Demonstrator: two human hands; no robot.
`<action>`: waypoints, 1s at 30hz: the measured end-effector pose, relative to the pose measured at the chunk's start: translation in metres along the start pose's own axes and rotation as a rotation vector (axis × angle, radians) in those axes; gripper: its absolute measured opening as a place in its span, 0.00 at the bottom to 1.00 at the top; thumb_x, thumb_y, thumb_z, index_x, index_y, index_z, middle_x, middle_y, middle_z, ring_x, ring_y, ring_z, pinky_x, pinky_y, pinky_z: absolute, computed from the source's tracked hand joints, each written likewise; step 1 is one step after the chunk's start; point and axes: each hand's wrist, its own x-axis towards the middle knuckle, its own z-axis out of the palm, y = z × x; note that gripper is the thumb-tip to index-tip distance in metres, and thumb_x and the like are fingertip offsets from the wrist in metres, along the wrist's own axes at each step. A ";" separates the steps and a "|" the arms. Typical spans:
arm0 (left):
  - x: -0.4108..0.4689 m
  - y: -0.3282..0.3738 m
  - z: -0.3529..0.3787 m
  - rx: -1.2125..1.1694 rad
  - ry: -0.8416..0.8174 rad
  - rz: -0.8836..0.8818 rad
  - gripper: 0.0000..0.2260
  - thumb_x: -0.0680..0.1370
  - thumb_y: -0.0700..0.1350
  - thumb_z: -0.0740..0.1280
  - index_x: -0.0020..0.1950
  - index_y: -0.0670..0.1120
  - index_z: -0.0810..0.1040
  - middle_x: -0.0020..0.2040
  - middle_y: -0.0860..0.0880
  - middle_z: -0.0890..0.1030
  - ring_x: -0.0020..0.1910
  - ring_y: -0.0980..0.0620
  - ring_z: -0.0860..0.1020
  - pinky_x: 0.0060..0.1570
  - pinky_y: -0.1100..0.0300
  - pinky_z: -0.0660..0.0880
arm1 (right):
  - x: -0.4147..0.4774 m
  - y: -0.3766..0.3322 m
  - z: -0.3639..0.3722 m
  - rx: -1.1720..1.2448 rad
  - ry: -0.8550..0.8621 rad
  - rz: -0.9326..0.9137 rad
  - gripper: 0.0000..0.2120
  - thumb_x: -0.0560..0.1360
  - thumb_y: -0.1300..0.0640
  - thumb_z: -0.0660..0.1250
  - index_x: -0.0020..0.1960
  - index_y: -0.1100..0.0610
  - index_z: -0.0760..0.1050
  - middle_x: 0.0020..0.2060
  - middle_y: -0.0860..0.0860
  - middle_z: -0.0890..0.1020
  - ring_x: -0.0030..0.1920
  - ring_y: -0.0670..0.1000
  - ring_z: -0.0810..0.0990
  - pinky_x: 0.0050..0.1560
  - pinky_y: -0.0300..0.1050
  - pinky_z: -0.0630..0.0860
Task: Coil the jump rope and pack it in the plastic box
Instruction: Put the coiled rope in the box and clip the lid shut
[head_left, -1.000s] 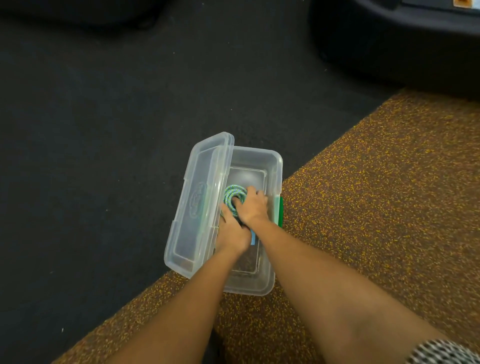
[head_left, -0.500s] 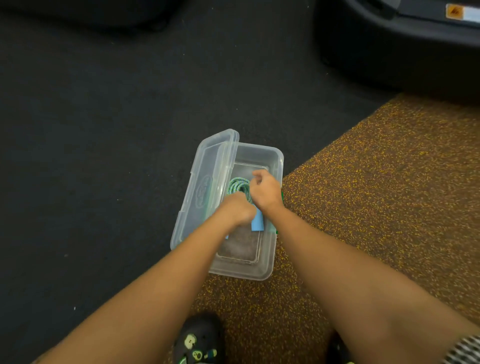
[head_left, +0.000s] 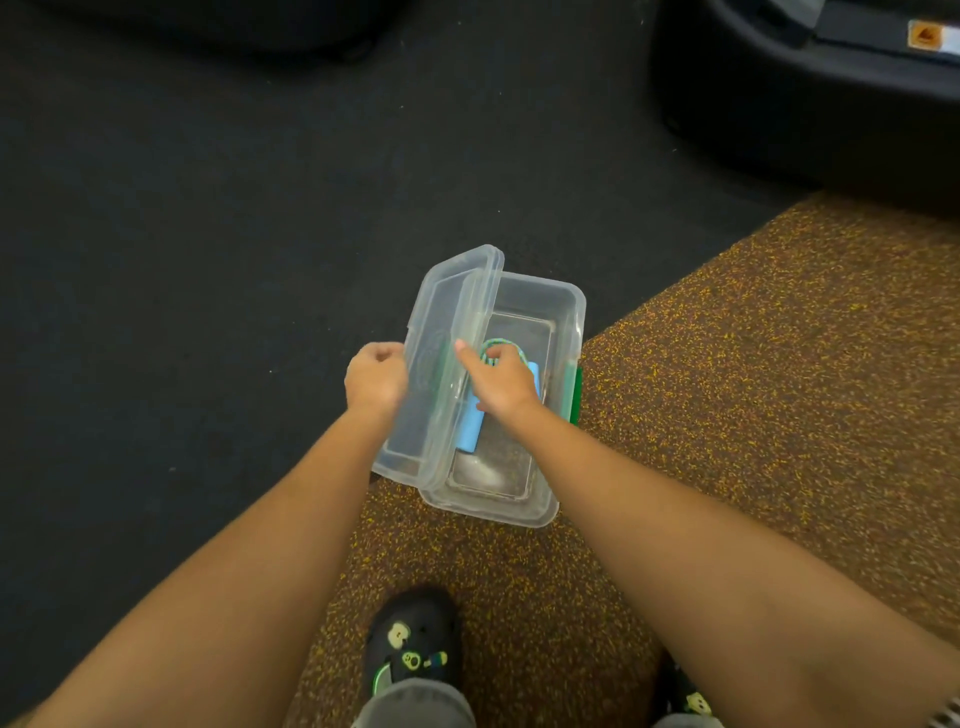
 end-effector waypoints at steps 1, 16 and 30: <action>0.002 -0.006 -0.002 -0.002 0.007 -0.022 0.13 0.77 0.41 0.58 0.58 0.44 0.77 0.58 0.44 0.78 0.54 0.46 0.76 0.57 0.52 0.73 | 0.001 0.001 0.005 -0.013 0.000 0.004 0.31 0.72 0.42 0.65 0.66 0.60 0.65 0.59 0.57 0.75 0.59 0.58 0.75 0.60 0.57 0.74; 0.014 -0.015 -0.016 0.044 0.010 0.022 0.15 0.78 0.44 0.59 0.65 0.43 0.72 0.61 0.46 0.75 0.55 0.47 0.74 0.52 0.55 0.71 | -0.013 -0.016 -0.045 0.269 -0.181 0.040 0.12 0.75 0.69 0.60 0.53 0.55 0.64 0.35 0.53 0.76 0.30 0.49 0.76 0.29 0.41 0.76; -0.004 -0.014 0.008 0.030 -0.302 0.072 0.17 0.77 0.40 0.66 0.65 0.42 0.73 0.51 0.49 0.79 0.52 0.51 0.77 0.56 0.57 0.73 | -0.025 0.037 -0.081 -0.093 0.063 -0.025 0.18 0.77 0.58 0.62 0.66 0.58 0.72 0.50 0.59 0.81 0.52 0.57 0.80 0.58 0.56 0.77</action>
